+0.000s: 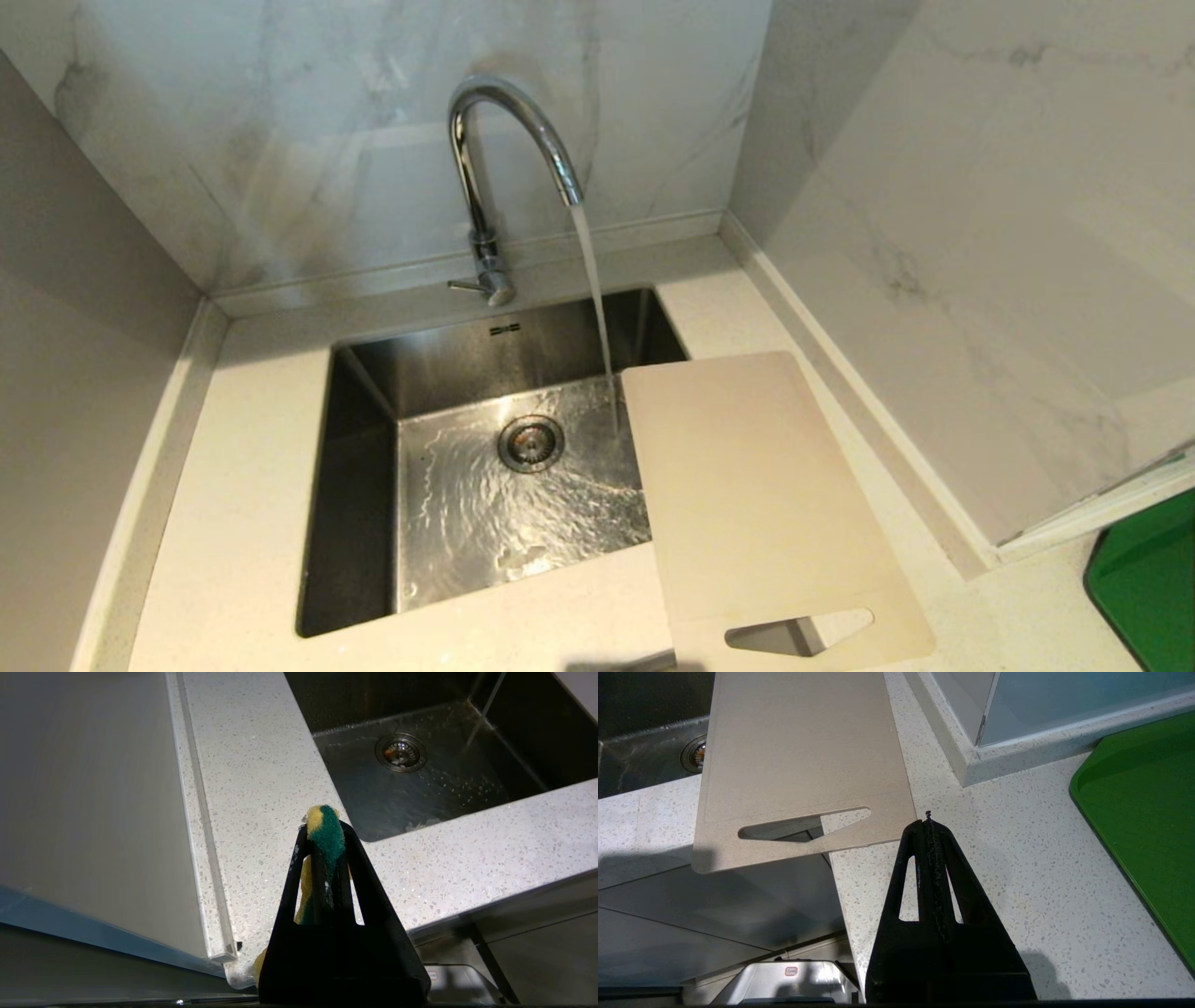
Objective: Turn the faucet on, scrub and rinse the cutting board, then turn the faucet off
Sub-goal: Pick up the cutting board
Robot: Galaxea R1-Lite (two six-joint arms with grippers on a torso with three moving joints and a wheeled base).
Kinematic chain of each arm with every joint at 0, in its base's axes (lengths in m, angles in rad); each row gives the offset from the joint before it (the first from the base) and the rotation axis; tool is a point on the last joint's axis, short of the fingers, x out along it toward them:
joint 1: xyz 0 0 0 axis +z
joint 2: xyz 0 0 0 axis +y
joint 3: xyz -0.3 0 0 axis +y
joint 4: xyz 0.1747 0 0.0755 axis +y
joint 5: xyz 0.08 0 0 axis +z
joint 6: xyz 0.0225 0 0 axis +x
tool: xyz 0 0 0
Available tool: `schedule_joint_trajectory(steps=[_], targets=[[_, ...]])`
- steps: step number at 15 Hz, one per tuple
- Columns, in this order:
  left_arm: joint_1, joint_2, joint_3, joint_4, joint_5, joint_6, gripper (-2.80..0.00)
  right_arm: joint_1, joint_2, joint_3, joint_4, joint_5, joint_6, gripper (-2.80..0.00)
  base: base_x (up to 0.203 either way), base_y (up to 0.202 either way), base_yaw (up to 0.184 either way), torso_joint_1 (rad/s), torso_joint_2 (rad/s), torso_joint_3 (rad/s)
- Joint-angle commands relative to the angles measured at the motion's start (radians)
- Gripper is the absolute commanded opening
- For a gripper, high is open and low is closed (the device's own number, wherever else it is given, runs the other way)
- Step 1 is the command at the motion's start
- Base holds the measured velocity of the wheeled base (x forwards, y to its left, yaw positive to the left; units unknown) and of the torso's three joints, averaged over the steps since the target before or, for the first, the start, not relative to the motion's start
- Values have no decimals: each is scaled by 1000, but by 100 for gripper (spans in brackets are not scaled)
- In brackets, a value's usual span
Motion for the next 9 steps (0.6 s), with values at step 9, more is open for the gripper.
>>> schedule_joint_trajectory(steps=[9], targets=[[1,0,0,-1,0,3,-280,0,0,0,0,0,0,-280,0,0,0,0,0,0]])
